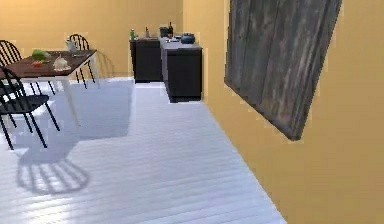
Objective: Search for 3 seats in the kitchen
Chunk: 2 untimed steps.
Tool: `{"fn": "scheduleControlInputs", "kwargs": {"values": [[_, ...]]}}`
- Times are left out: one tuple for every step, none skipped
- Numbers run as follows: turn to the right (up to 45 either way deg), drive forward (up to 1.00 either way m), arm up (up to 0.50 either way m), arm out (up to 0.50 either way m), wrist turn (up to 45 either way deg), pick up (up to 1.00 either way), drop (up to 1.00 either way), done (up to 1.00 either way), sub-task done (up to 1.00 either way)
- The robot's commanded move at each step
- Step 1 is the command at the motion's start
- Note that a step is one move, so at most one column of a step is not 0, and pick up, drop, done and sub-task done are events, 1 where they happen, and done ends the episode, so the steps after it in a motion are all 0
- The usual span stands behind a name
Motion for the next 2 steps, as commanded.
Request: {"fn": "scheduleControlInputs", "kwargs": {"values": [[-27.0,0.0,0.0,0.0,0.0,0.0,0.0,0.0,0.0],[0.0,1.0,0.0,0.0,0.0,0.0,0.0,0.0,0.0]]}}
